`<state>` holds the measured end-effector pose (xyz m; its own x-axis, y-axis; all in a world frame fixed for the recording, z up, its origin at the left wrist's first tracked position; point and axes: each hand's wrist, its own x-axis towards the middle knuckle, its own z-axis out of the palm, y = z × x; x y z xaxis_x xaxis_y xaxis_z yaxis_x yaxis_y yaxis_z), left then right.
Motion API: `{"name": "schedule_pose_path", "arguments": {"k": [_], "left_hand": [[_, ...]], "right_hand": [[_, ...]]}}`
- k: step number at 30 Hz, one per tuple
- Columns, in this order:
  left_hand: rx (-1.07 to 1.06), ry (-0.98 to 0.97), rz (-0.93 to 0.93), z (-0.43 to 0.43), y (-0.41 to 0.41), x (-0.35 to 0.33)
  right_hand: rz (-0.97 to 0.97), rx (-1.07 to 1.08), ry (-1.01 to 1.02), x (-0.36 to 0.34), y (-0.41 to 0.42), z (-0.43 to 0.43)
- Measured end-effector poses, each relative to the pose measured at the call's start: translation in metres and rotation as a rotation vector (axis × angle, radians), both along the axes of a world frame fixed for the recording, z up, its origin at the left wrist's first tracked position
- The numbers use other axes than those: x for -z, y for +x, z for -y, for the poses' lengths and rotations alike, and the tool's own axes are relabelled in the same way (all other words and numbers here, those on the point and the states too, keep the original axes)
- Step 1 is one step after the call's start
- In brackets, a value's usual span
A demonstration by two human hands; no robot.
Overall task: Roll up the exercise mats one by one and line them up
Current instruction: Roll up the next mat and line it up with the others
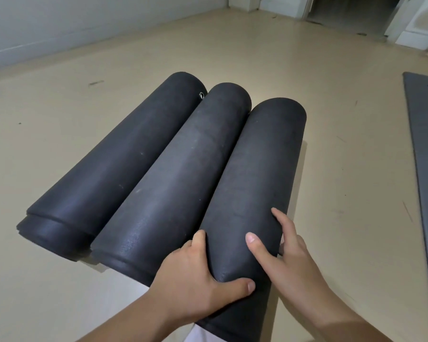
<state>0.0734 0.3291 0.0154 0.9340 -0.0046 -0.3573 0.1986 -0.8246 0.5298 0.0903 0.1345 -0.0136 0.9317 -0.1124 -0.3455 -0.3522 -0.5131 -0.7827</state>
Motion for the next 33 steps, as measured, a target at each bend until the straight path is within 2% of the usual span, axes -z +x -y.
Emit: {"name": "schedule_pose_path", "arguments": {"k": [4,7,10,15,23,25,27,29,31,33], "left_hand": [[0.069,0.139,-0.062,0.001,0.008,-0.007],[0.173,0.33,0.033,0.005,0.01,-0.01],[0.257,0.326,0.079,0.006,0.006,-0.003],[0.287,0.323,0.047,0.012,0.002,0.012],[0.383,0.449,-0.065,0.041,-0.006,0.023],[0.378,0.45,-0.022,0.04,-0.009,0.022],[0.347,0.439,0.034,0.036,-0.011,0.02],[0.306,0.419,0.062,0.033,-0.012,0.019],[0.266,0.397,0.054,0.032,-0.012,0.017],[0.235,0.369,0.048,0.03,-0.012,0.017]], "right_hand": [[0.099,-0.068,-0.029,0.004,0.008,0.011],[0.242,-0.216,-0.088,0.006,0.021,0.014],[0.294,-0.336,-0.179,0.011,0.03,0.017],[0.354,-0.327,-0.263,0.029,0.029,0.021],[0.271,-0.335,-0.34,0.041,0.015,0.037],[0.221,-0.287,-0.253,0.04,0.009,0.037],[0.136,-0.102,-0.015,0.035,0.004,0.034],[-0.066,0.098,0.28,0.027,-0.002,0.029],[-0.274,0.2,0.559,0.025,-0.01,0.023],[-0.316,0.222,0.652,0.026,-0.016,0.022]]}}
